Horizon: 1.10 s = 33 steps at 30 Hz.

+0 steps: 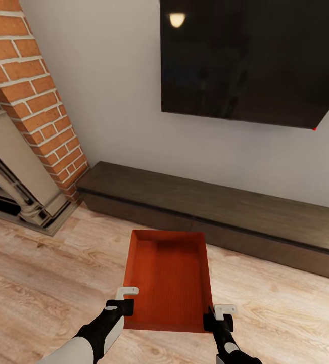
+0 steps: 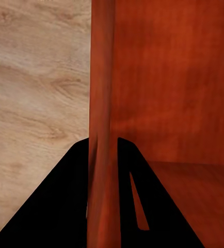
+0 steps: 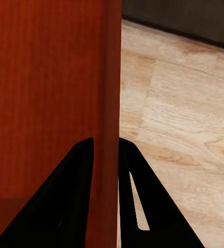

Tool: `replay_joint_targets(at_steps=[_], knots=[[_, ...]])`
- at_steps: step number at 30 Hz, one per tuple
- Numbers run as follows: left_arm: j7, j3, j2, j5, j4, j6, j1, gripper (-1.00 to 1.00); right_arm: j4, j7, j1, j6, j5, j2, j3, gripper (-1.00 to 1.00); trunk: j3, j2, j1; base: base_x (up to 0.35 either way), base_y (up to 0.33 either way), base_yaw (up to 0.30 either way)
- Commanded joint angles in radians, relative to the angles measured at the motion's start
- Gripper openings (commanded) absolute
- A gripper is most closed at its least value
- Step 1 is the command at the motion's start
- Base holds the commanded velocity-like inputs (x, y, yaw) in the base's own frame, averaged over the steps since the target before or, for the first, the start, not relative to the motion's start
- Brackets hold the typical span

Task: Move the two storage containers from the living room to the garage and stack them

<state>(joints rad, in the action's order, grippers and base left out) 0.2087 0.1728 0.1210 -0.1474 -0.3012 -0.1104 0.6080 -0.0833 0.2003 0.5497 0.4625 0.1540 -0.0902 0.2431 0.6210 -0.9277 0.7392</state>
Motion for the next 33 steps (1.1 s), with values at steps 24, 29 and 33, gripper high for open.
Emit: replay_joint_targets(at_steps=[24, 29, 33], knots=[[0.011, 0.004, 0.000, -0.023, 0.005, -0.006, -0.001, -1.00, -0.012, -0.002, 0.001, 0.025, 0.009, 0.000, 0.011, -1.00, -0.038, -0.001, 0.000, 0.000, 0.000, 0.000], [0.011, 0.003, 0.000, -0.023, 0.005, -0.006, -0.001, -1.00, -0.012, -0.002, 0.001, 0.025, 0.009, 0.001, 0.010, -1.00, -0.045, -0.001, 0.000, 0.000, 0.000, 0.000], [0.011, 0.004, 0.000, -0.023, 0.005, -0.006, -0.001, -1.00, -0.012, -0.002, 0.001, 0.024, 0.009, 0.001, 0.011, -1.00, -0.052, -0.001, 0.000, 0.000, 0.000, 0.000]])
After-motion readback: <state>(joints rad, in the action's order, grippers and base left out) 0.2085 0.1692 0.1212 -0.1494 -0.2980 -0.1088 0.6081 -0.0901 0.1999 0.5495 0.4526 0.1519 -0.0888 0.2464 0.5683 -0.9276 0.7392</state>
